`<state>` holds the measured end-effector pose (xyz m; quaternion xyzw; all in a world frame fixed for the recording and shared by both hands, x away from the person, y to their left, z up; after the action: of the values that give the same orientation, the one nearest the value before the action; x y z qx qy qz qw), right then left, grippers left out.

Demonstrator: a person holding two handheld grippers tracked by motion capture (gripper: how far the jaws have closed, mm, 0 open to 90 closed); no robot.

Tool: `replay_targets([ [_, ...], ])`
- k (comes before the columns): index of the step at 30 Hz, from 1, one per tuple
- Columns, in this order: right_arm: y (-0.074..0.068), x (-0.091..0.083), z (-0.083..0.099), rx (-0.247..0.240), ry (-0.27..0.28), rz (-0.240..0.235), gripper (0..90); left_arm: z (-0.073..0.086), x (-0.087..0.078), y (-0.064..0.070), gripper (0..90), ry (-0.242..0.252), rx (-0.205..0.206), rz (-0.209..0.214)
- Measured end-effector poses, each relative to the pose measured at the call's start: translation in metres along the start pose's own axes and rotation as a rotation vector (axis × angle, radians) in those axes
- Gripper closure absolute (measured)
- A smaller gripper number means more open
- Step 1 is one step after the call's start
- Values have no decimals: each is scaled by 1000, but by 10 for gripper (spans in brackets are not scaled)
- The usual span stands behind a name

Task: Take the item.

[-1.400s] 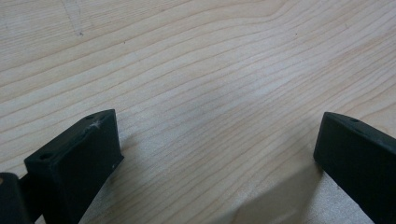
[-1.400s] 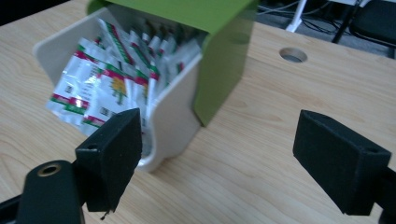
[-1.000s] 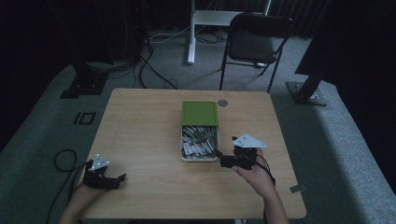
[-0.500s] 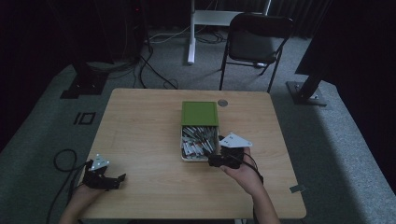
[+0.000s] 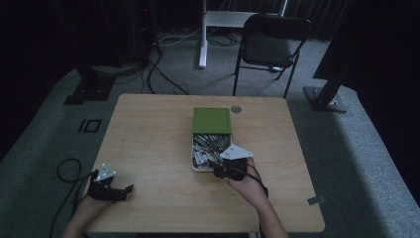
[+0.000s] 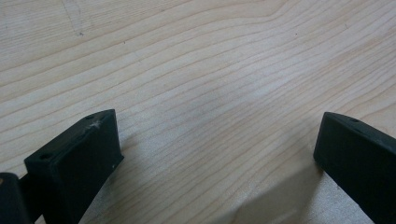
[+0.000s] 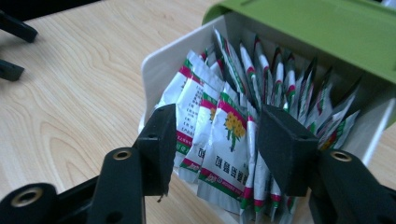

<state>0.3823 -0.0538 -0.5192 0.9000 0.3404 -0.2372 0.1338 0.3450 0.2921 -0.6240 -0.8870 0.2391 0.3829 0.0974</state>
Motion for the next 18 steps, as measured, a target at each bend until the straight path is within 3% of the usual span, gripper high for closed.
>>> replay_targets([
  [4,-3,10,5,-11,-32,-4,622,0,0,0,14,0,0,0],
  [7,-4,13,6,-8,-41,-3,664,0,0,0,14,0,1,0],
  [12,0,22,15,1,-87,26,681,0,0,0,14,0,0,0],
  [18,5,21,20,37,-93,34,704,0,0,0,14,0,0,0],
])
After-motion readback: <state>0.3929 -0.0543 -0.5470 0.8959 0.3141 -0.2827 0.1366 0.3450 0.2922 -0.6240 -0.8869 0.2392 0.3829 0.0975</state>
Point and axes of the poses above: each handheld gripper's, and its own axes: x roughly forward along the jaws, z roughly out of its underside, y roughly to its right, the point moved 10 cm from there along x, roughly forward along the jaws, and after that the axes turned 2 degrees about z, right-handed, at the moved point
